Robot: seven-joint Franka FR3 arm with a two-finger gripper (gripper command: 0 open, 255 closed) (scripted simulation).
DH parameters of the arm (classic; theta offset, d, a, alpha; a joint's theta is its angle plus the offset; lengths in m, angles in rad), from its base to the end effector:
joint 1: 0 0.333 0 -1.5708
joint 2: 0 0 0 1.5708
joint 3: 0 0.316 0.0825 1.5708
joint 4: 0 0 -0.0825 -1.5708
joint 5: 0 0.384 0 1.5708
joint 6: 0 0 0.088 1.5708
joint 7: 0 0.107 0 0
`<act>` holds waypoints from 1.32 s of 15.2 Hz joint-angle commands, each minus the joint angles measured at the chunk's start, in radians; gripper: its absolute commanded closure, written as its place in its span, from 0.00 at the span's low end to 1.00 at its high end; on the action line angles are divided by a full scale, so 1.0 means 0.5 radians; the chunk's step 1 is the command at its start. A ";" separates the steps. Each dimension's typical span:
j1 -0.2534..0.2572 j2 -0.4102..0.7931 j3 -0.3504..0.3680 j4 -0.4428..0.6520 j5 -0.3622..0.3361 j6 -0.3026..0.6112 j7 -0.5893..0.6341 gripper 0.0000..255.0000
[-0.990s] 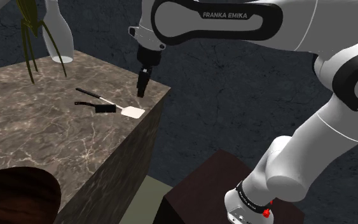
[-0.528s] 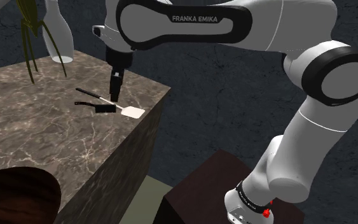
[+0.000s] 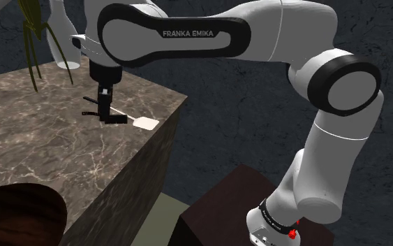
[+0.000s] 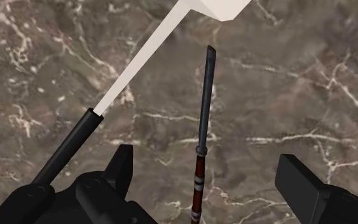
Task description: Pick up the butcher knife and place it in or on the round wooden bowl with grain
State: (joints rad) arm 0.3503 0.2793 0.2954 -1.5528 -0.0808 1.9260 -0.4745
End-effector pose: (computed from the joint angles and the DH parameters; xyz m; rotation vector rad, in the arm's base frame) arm 0.5384 0.3726 0.5030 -2.6405 -1.6725 -0.1652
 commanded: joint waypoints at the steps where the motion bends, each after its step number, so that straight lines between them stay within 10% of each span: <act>1: 0.002 0.018 -0.001 -0.030 -0.007 0.048 0.003 0.00; 12: 0.003 0.036 -0.003 -0.074 -0.013 0.109 0.007 0.00; 13: 0.003 0.036 -0.003 -0.074 -0.013 0.109 0.007 1.00; 20: 0.003 0.036 -0.003 -0.074 -0.013 0.109 0.007 1.00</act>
State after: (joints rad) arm 0.3520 0.2971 0.2940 -1.5899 -0.0874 1.9807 -0.4710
